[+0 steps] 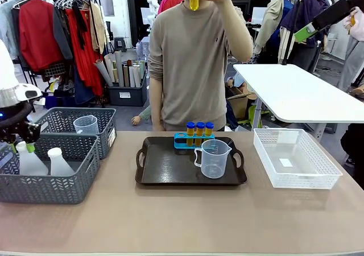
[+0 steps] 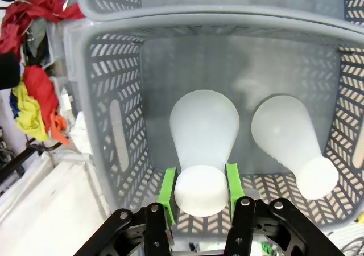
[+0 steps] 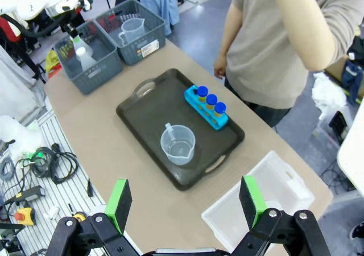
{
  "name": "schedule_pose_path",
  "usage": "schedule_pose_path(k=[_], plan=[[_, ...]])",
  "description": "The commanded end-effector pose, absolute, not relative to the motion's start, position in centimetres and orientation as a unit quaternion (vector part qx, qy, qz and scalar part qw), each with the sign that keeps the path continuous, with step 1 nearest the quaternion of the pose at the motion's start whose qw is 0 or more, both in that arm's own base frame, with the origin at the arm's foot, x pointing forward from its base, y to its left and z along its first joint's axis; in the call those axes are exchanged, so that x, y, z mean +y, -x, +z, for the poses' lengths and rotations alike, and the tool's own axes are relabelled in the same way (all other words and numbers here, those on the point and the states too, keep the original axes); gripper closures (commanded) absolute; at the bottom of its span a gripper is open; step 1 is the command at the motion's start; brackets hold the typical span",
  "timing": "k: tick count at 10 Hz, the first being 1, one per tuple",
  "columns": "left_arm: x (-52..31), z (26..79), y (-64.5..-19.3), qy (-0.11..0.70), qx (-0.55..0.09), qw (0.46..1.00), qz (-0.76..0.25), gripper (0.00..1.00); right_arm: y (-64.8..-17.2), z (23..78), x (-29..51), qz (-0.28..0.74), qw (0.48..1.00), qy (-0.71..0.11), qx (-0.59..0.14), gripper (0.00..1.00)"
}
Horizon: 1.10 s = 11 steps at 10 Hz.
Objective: Prepare the laboratory tools.
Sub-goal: Pick up one Small flask and place it on the Handle tray.
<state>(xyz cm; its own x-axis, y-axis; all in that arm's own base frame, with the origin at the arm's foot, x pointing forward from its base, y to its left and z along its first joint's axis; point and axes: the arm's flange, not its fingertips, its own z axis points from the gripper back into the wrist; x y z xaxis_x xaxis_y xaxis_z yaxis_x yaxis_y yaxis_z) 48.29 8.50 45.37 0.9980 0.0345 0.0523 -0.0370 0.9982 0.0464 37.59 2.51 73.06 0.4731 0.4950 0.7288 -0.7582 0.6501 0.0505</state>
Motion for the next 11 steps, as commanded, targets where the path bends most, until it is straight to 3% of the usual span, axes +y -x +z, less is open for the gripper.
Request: schedule_pose_path(k=[1,8,11], plan=[[8.3,49.9,-47.9,-0.018,-0.024,0.999,0.02,1.0,-37.5,73.2,2.5,0.377,0.835,-0.189,-0.352,0.0],[1.5,67.4,-45.9,-0.047,-0.037,0.996,-0.061,1.0,-37.5,73.2,2.5,0.377,0.835,-0.189,-0.352,0.0],[-0.6,69.4,-44.7,-0.033,-0.051,0.995,-0.084,1.0,-37.5,73.2,2.5,0.377,0.835,-0.189,-0.352,0.0]])
